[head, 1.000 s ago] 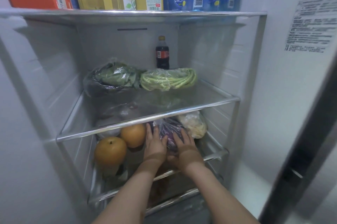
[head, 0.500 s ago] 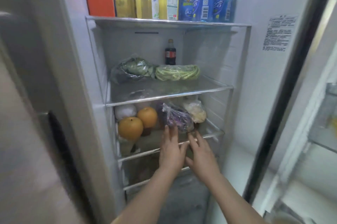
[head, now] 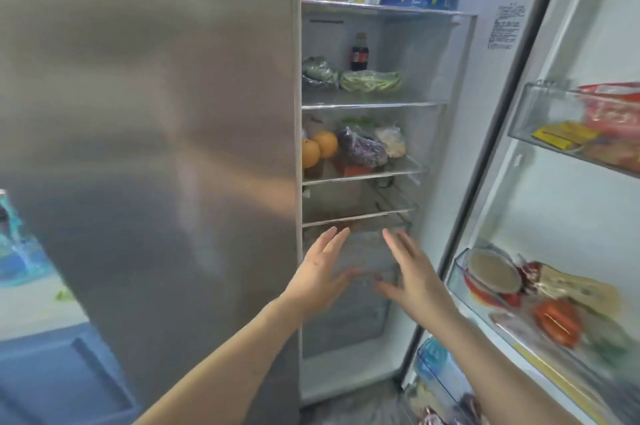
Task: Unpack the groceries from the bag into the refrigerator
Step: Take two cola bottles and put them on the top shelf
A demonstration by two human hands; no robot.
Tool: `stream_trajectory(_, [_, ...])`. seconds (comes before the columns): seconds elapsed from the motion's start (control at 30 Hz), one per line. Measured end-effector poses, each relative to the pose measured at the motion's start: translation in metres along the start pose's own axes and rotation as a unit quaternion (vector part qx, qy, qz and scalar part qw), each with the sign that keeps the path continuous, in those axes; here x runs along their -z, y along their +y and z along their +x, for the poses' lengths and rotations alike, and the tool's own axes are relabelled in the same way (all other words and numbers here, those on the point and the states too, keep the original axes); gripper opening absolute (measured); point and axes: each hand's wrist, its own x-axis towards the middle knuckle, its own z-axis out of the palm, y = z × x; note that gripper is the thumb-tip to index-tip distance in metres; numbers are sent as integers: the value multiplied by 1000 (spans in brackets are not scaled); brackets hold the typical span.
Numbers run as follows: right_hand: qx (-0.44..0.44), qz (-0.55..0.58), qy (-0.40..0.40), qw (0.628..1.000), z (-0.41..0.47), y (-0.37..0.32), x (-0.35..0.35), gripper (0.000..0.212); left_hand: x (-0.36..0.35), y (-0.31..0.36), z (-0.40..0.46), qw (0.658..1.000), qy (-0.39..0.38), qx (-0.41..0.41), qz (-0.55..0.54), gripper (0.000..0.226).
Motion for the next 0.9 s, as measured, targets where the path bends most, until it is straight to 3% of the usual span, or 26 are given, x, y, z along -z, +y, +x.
stream_trajectory(0.23, [41, 8, -68, 997, -47, -114, -37, 99, 76, -23, -123, 999, 23, 44, -1, 70])
stream_trajectory(0.5, [153, 59, -164, 973, -62, -332, -174, 95, 238, -115, -310, 977, 133, 163, 41, 70])
stream_trajectory(0.73, [264, 121, -265, 919, -115, -549, -312, 97, 377, -190, -524, 926, 188, 299, 135, 68])
stream_trajectory(0.9, [311, 133, -321, 885, -144, -655, -382, 97, 441, -225, -641, 875, 231, 397, 151, 69])
